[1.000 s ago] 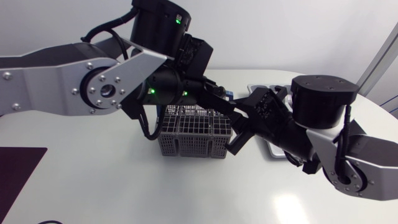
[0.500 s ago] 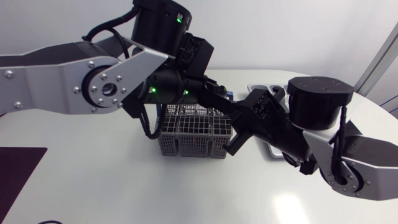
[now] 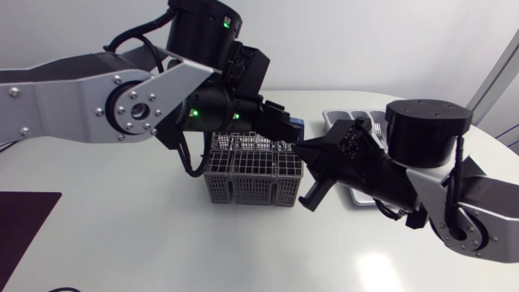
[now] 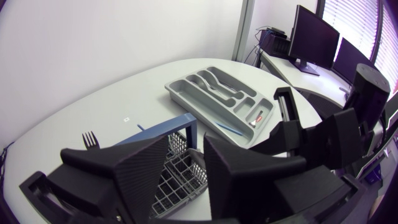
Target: Unload the cutlery basket into the drawer organizer.
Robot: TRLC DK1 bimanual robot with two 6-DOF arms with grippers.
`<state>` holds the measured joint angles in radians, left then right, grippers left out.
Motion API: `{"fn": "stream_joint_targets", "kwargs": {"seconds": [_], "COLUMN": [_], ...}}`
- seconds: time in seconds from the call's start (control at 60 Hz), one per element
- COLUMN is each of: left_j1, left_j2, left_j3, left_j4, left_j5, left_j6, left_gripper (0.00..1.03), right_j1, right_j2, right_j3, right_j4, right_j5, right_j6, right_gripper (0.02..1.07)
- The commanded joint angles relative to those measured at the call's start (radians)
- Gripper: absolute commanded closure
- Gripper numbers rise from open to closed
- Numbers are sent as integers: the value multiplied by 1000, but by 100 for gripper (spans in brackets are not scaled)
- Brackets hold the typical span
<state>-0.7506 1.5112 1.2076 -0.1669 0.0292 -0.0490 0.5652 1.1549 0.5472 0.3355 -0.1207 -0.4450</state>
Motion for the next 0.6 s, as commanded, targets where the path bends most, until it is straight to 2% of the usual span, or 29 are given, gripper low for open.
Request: {"fn": "stream_joint_targets", "kwargs": {"seconds": [0.0,0.117,0.25,0.583], "left_j1": [20,48,79,138], "left_j2": [-40,-69,-106,-172], "left_j3": [30,20,-11,-91], "left_j4": [4,6,17,-17], "left_j5": [6,5,3,5], "left_j6": [-6,5,23,136], "left_gripper": [23,23,23,23], "right_j1": [-48,-133,-211,-594], "right_j2": [-44,-92,-133,-176], "right_j3": [-39,-56,-85,-145], "right_j4": [-32,-82,-116,-156], "right_j5": [-40,-131,-186,-473], "right_j6": [-6,-29,-87,-304], "right_gripper": [96,95,96,95]}}
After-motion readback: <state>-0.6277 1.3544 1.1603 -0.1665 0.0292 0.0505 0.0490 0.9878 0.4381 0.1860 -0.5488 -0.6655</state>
